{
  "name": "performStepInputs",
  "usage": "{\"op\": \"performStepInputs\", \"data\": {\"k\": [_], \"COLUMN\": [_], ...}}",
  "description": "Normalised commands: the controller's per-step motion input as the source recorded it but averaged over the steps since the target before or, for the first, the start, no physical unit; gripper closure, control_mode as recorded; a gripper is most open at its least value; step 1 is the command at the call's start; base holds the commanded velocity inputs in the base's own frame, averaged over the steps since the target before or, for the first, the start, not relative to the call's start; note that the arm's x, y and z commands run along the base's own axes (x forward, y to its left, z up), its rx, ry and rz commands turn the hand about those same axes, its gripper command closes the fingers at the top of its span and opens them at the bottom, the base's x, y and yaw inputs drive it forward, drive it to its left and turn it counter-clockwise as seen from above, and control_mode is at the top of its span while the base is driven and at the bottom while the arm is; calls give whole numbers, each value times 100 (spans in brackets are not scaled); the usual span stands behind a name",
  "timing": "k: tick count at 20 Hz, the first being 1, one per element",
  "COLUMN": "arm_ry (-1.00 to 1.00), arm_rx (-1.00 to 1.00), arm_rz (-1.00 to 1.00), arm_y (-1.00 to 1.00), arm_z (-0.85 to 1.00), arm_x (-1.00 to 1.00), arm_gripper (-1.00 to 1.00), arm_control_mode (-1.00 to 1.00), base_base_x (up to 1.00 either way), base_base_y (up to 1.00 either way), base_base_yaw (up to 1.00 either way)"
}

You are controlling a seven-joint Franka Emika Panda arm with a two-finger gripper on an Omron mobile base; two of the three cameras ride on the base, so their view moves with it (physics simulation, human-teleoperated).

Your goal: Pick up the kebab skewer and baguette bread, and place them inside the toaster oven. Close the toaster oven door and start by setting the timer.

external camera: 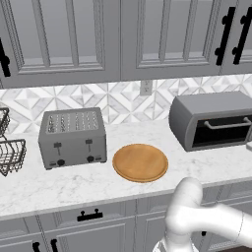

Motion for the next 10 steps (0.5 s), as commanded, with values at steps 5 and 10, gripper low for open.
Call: {"op": "performStepInputs", "data": {"k": [5,10], "arm_ry": [0,0], "arm_rx": [0,0], "arm_rz": [0,0], "arm_y": [0,0], "arm_z": [-10,0], "arm_x": [11,11], "arm_gripper": [-100,-100], "arm_control_mode": [-100,-100], "base_base_x": [0,0], "base_base_y": [0,0], "base_base_yaw": [0,0]}}
